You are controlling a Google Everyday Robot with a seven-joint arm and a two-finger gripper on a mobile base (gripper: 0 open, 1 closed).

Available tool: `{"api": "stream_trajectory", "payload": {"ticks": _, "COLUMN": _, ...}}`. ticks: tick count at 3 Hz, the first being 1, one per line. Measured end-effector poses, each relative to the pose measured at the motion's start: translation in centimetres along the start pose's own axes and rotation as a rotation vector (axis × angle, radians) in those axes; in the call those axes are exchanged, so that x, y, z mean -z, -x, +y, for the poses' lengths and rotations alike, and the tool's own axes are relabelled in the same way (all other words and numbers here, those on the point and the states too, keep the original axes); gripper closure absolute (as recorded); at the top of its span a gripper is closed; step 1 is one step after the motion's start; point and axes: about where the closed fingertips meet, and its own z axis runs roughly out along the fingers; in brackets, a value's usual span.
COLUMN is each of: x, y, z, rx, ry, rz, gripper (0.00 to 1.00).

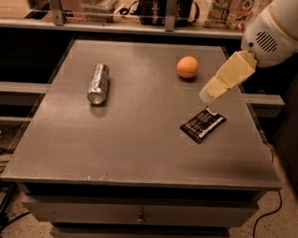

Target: Place redbull can upright

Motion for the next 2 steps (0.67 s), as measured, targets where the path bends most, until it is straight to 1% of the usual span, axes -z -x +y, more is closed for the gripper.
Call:
{"api": "stream_trajectory", "payload": {"ticks": 1, "x": -1.0, "y": -0.1, "z": 0.2, "rx": 0.008, "ry": 0.008, "rz": 0.052, "gripper": 0.0}}
{"api": "stream_trajectory", "payload": {"ticks": 2, "x": -2.7, "y": 2.2, "z": 1.4, "rx": 0.022, "ry": 0.056, "rz": 0.042, "gripper": 0.0}}
